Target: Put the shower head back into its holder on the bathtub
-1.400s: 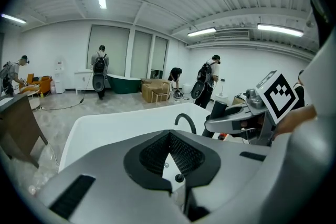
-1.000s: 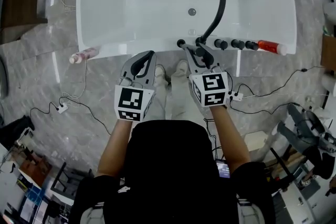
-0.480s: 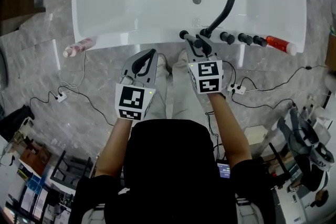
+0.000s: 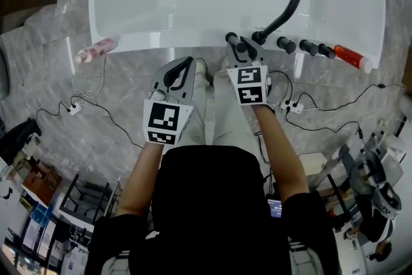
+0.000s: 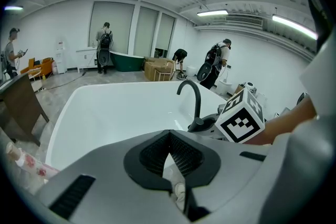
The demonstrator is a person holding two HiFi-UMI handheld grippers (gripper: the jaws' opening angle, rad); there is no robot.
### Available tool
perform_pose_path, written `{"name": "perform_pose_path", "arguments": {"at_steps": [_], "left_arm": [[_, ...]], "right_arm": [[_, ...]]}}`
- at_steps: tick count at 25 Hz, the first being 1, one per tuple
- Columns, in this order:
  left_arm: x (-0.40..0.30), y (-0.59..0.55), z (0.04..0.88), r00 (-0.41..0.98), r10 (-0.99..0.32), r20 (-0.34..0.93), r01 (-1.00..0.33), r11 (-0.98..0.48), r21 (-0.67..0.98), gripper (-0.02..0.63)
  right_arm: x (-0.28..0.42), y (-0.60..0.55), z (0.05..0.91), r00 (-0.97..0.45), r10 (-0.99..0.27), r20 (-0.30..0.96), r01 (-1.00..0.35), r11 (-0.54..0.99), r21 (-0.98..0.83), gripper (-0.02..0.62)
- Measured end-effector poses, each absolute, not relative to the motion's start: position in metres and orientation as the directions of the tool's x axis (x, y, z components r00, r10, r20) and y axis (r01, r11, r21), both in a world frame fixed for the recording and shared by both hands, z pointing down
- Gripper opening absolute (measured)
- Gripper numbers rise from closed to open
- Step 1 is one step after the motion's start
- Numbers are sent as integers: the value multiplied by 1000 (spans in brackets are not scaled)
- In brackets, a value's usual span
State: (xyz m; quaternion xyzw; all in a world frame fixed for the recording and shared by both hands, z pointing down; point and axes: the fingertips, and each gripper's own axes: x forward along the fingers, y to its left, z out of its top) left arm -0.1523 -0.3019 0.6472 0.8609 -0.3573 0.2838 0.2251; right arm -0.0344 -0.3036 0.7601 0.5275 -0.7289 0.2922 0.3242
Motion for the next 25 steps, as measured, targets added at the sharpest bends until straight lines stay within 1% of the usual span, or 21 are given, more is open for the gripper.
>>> {"name": "perform_pose_path", "arguments": {"at_steps": [4,9,14,21,25], "left_arm": [[-152,-303,651,581,-487,652,-746,-639,186,14],[-152,-303,652,581,-486,653,-746,-639,188,14],[-146,-306,642,590,-489,642,-740,-646,188,14],[-135,-316,610,610,-503,612,-726,-665,176,14],[-130,-327,584,617,-523,588,-725,-668,167,14]], "right_arm": [[-35,-303,770,-230,-566,792,-957,279,-78,140],[-38,-304,765,-234,-591,772,-959,273,-81,140],[-41,-303,756,-249,-586,771,-958,266,-106,160],[-37,-305,707,-258,-627,735,-956,277,-99,160],[-24,-311,671,-237,-669,704,-963,257,-80,160]]}}
